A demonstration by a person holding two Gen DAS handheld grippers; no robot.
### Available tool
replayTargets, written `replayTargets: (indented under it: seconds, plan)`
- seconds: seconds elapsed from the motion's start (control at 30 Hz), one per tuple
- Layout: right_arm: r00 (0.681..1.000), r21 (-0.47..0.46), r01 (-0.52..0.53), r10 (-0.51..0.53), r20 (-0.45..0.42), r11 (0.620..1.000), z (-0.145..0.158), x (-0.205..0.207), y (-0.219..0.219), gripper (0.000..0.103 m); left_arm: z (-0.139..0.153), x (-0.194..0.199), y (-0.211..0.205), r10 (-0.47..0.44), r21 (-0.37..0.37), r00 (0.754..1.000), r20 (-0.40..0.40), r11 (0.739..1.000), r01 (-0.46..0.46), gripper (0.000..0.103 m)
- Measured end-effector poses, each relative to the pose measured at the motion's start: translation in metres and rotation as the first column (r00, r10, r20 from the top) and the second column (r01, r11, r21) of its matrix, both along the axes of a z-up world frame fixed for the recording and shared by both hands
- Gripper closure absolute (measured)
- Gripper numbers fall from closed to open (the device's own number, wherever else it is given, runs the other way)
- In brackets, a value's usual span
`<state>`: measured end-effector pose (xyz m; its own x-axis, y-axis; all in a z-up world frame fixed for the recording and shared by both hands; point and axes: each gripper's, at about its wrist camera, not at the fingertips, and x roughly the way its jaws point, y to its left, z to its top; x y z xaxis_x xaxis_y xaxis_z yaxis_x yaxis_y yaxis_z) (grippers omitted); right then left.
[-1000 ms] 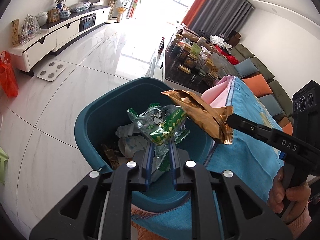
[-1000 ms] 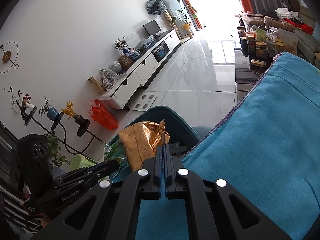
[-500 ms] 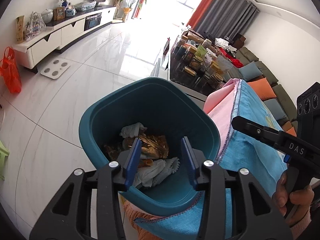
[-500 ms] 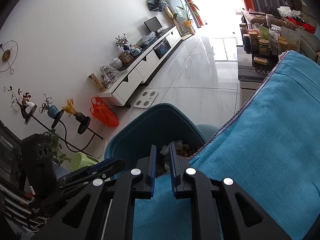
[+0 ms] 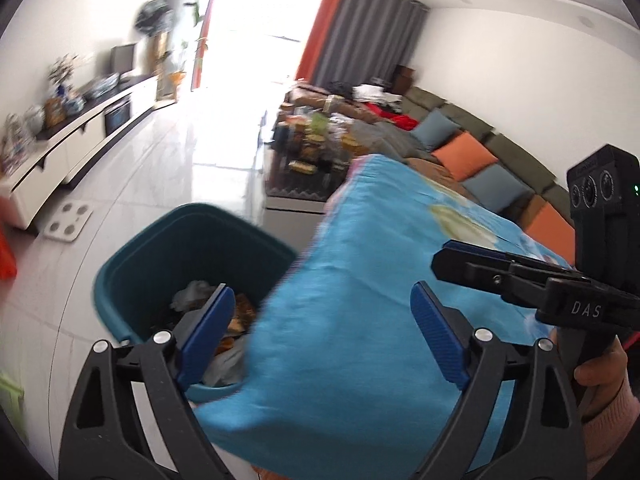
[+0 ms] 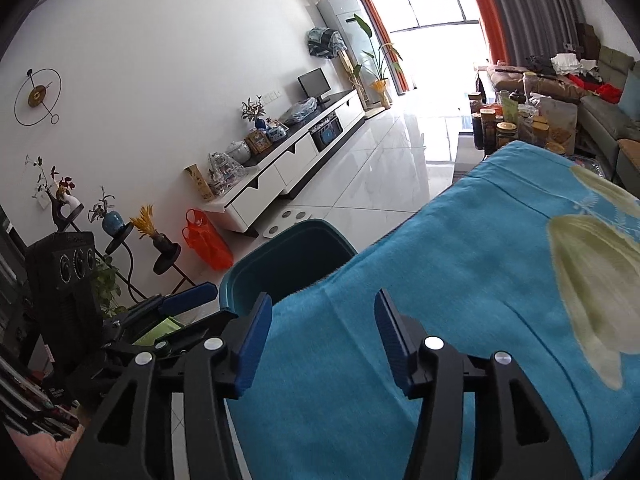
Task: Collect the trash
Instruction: 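Move both open tools back over the foam net and orange peel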
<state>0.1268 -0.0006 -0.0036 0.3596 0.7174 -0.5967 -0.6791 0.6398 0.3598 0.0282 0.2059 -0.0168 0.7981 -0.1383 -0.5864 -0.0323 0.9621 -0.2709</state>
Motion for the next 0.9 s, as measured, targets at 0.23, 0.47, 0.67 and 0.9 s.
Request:
replayTargets:
  seconds: [0.23, 0.47, 0.67, 0.9]
  plan:
    - [0.990, 0.001, 0.131, -0.131, 0.046, 0.991, 0.007, -0.017, -0.077, 0.049, -0.001, 0.016, -0.082, -0.217, 0.022, 0.976, 0.002, 0.976, 0.217, 0.011]
    - [0.956, -0.013, 0.292, -0.291, 0.024, 0.956, -0.001, -0.019, -0.153, 0.049, -0.010, 0.036, -0.145, -0.338, 0.035, 0.940, -0.036, 0.940, 0.339, 0.012]
    - [0.909, -0.033, 0.416, -0.415, 0.025, 0.909, -0.009, -0.019, -0.215, 0.048, -0.014, 0.055, -0.186, -0.402, 0.031, 0.913, -0.069, 0.914, 0.405, 0.012]
    - [0.857, -0.030, 0.515, -0.515, 0.023, 0.857, -0.015, -0.012, -0.269, 0.048, -0.018, 0.081, -0.222, -0.449, 0.019, 0.887, -0.112, 0.891, 0.453, 0.015]
